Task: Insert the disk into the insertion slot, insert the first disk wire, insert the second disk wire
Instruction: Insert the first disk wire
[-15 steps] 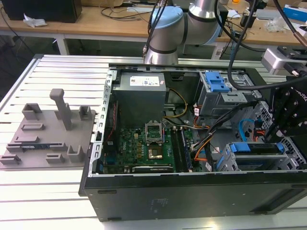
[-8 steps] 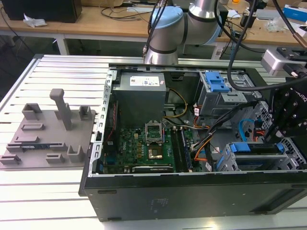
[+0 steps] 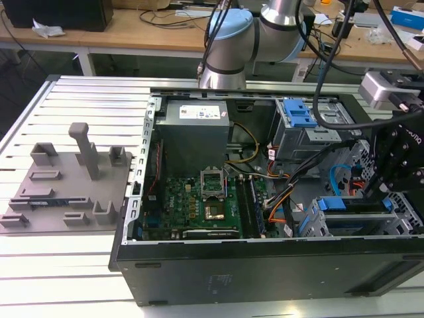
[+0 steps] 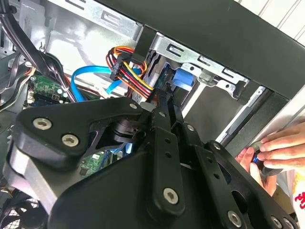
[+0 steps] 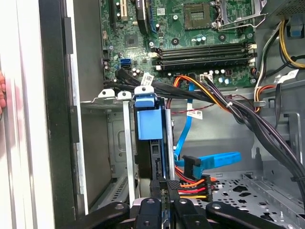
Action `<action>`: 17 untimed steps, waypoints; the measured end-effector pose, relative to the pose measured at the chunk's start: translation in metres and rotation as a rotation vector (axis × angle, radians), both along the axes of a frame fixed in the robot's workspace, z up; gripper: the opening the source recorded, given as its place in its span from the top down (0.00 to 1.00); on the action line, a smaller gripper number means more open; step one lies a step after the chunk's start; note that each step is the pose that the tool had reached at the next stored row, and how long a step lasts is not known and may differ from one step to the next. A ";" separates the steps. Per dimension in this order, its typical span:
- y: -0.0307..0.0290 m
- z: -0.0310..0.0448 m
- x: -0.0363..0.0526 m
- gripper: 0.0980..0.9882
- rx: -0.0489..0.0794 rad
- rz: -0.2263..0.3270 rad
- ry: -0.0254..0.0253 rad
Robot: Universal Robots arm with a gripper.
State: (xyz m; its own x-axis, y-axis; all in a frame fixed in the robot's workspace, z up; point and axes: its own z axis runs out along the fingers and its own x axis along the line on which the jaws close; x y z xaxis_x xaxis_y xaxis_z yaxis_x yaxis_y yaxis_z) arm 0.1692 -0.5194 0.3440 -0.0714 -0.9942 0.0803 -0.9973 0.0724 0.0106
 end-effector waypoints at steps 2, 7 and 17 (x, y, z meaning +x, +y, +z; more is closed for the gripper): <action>0.0000 -0.0011 0.0002 0.92 0.000 0.000 0.0000; 0.0000 -0.0046 0.0002 0.92 0.000 0.000 0.0000; -0.0005 -0.0032 -0.0004 0.91 0.000 0.000 0.0000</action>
